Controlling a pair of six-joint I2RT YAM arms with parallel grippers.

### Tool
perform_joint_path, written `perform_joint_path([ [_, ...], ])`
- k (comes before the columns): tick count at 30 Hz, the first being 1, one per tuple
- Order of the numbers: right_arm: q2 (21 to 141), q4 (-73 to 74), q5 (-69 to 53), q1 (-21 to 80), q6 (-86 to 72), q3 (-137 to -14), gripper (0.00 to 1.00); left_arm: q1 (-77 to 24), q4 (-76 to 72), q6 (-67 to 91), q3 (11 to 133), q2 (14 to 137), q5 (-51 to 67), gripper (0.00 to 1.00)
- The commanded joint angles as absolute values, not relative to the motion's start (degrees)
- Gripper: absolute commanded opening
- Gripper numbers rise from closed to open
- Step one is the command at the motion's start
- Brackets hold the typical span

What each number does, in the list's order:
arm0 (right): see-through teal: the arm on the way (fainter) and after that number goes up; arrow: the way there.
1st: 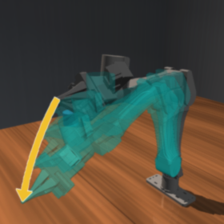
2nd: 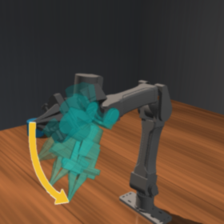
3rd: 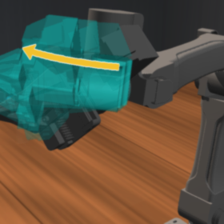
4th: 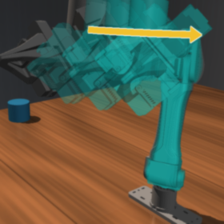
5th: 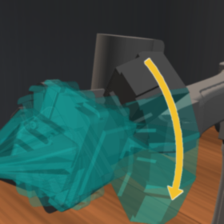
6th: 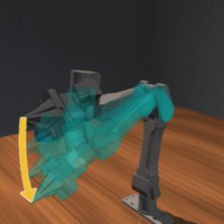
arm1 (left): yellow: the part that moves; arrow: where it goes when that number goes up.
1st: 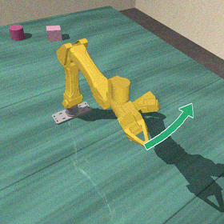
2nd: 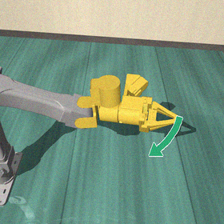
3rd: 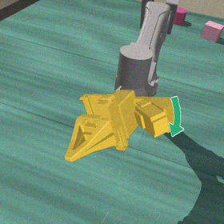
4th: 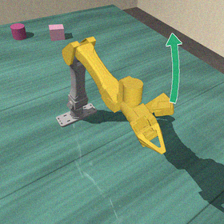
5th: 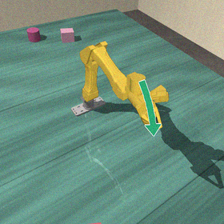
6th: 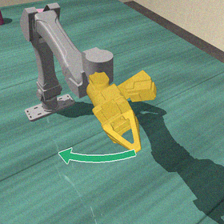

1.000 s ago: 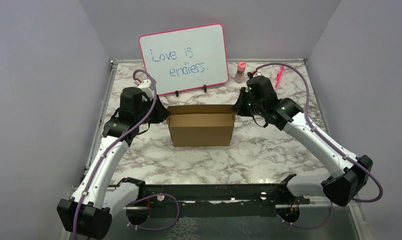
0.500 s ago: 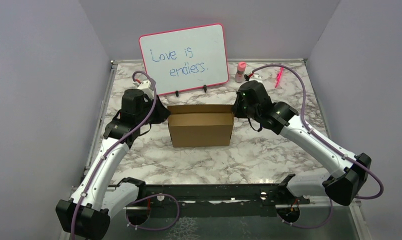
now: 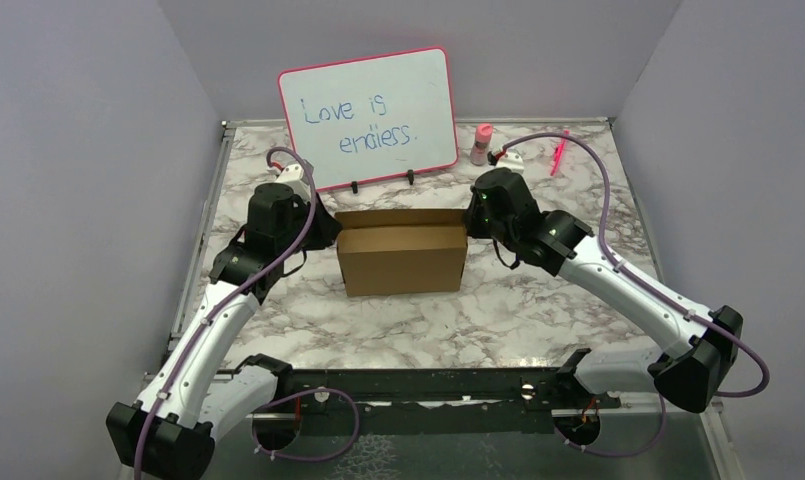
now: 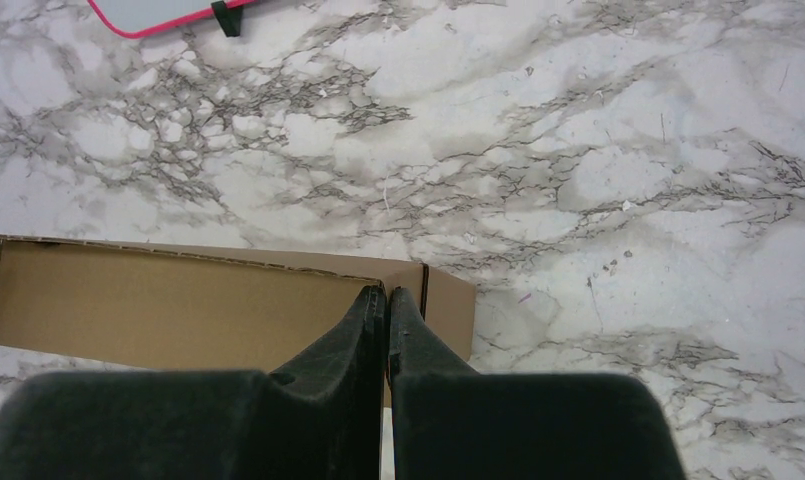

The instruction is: Fold the paper box

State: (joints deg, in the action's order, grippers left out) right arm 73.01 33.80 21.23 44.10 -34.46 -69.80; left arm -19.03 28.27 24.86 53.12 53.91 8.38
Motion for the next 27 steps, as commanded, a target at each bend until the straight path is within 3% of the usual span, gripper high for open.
perform_joint_path([
  [1, 72.53, 32.43, 19.61, 46.08, -35.95, -66.99, 0.07, -21.11, 26.98, 26.43, 51.34, 52.7, 8.97, 0.14],
  [27, 70.8, 30.68, 20.98, 47.41, -34.91, -63.41, 0.07, -22.95, 28.92, 16.77, 55.06, 51.78, 1.85, 0.11],
])
